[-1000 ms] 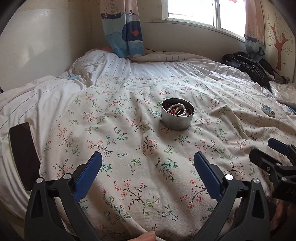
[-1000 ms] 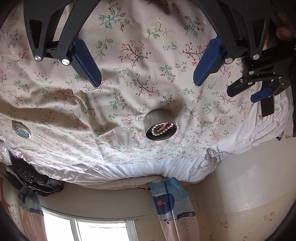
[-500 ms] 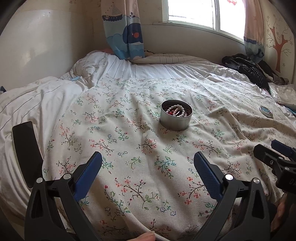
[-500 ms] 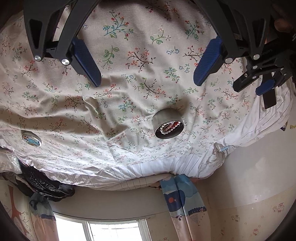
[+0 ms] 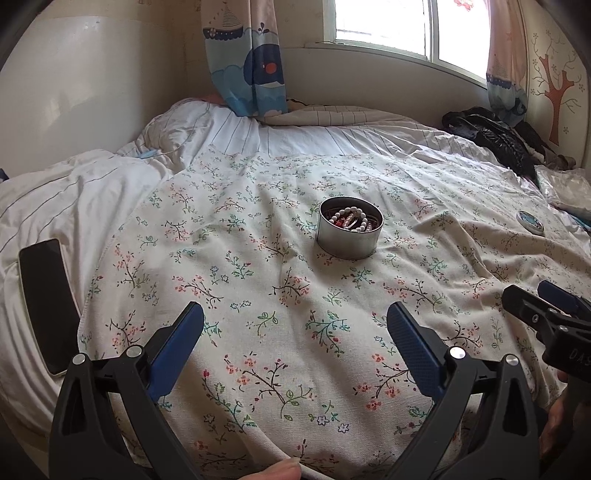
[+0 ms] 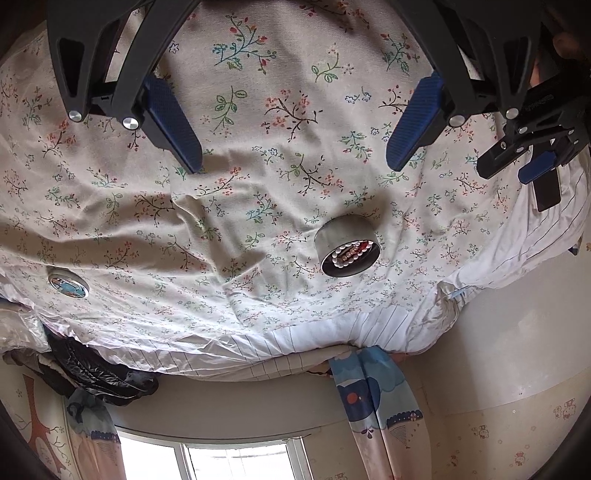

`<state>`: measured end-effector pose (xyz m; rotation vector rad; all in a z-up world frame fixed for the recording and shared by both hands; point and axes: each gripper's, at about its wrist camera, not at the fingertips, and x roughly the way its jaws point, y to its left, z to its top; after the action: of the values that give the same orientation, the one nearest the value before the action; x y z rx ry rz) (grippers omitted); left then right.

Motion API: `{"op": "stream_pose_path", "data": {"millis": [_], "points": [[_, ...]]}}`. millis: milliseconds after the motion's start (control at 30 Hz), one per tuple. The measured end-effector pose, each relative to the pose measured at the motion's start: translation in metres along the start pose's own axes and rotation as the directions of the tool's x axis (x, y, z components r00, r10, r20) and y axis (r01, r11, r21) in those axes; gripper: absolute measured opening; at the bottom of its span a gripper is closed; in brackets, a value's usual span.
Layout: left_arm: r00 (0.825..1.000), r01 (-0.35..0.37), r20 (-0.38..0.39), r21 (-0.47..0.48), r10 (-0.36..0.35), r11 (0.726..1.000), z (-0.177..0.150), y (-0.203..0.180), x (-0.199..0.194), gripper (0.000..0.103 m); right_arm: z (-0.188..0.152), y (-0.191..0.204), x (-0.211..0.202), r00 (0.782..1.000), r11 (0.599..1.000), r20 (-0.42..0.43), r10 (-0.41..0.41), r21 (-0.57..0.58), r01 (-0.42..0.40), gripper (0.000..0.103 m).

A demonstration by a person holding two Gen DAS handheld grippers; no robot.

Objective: Organize jewelry

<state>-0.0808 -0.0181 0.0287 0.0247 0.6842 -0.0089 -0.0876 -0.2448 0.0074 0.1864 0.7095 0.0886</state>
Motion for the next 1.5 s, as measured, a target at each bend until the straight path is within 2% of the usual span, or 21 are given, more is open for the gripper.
{"op": "stream_pose_path", "data": {"millis": [567,1033,1367,1500], "points": [[1.0,0.014,0.01,-0.016,-0.014,1.0,0.004,0.003,0.003,0.095,0.003,0.005,0.007,0.999,0.999,-0.009,-0.032,-0.026,0.032,0.096],[1.0,0.022,0.006,-0.026,-0.022,0.999,0.007,-0.001,0.005,0.095,0.006,0.002,0.007,1.0,1.0,0.01,-0.026,-0.009,0.027,0.096],[1.0,0.027,0.004,-0.021,-0.027,0.999,0.005,-0.008,0.01,0.095,0.007,0.018,0.014,0.999,0.996,-0.002,-0.04,-0.079,0.04,0.096],[0.999,0.032,0.015,-0.038,-0.031,0.999,0.003,-0.005,0.011,0.095,0.006,0.014,0.015,0.999,0.997,-0.004,-0.037,-0.064,0.037,0.096]]}}
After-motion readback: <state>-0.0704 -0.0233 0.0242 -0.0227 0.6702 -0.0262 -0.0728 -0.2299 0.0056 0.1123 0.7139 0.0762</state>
